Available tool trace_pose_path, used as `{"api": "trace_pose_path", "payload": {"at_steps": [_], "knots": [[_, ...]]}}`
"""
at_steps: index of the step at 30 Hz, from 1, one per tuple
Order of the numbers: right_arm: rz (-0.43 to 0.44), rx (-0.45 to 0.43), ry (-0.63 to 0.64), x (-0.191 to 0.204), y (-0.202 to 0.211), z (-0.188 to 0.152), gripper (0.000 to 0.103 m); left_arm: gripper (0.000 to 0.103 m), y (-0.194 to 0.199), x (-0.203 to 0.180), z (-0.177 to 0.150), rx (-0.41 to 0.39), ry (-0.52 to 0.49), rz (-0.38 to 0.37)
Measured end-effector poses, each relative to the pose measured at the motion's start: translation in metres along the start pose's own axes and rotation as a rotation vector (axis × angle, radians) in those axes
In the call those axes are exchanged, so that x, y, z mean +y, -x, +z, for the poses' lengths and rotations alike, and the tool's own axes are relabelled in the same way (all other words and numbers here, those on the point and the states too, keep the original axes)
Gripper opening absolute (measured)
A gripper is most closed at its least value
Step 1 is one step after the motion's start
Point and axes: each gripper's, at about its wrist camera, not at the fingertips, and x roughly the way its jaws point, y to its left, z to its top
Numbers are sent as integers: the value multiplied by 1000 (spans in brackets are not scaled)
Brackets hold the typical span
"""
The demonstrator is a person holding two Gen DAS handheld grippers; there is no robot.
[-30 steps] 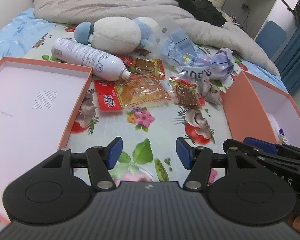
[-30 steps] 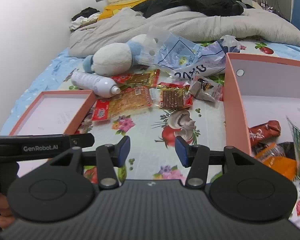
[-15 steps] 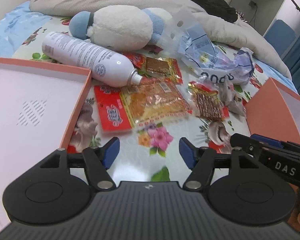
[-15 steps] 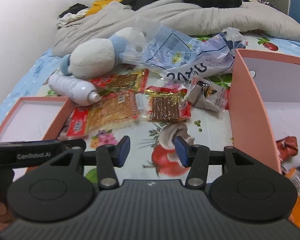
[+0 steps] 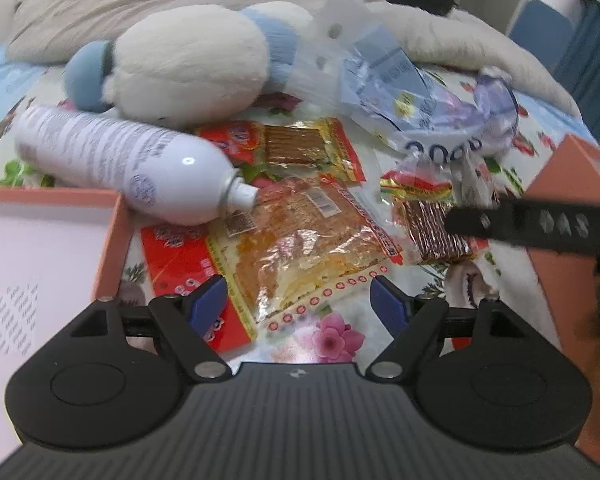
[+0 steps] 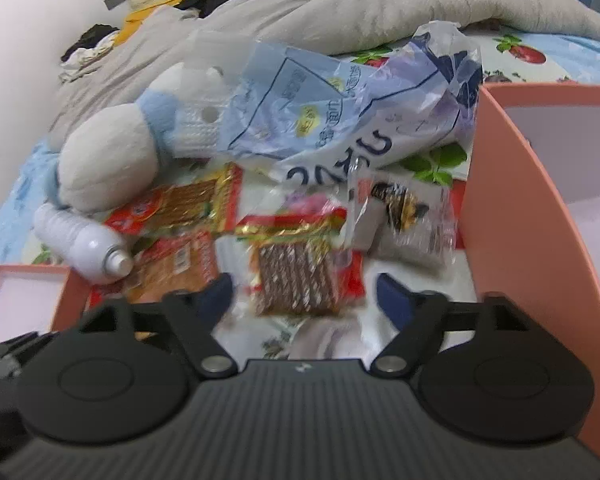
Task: Organize snacks
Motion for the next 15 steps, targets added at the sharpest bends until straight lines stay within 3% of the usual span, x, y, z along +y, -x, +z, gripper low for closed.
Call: {"api": "trace_pose_path", "payload": {"at_steps": [7,11,14,15], "knots": [[-53,79,-36,-10,-25,2,82,82,-19,-32,-5,-13,-248,118],[-23,73,-36,-13,-30,2,81,82,-26,-34,-6,-34,-277,122],[1,77,22,-8,-32,1,74,76,-28,-32,-5,-35,-269,97],[-5,76,55,-4,-32,1,66,72,-28,-31,-5,-33,-263,88]]}}
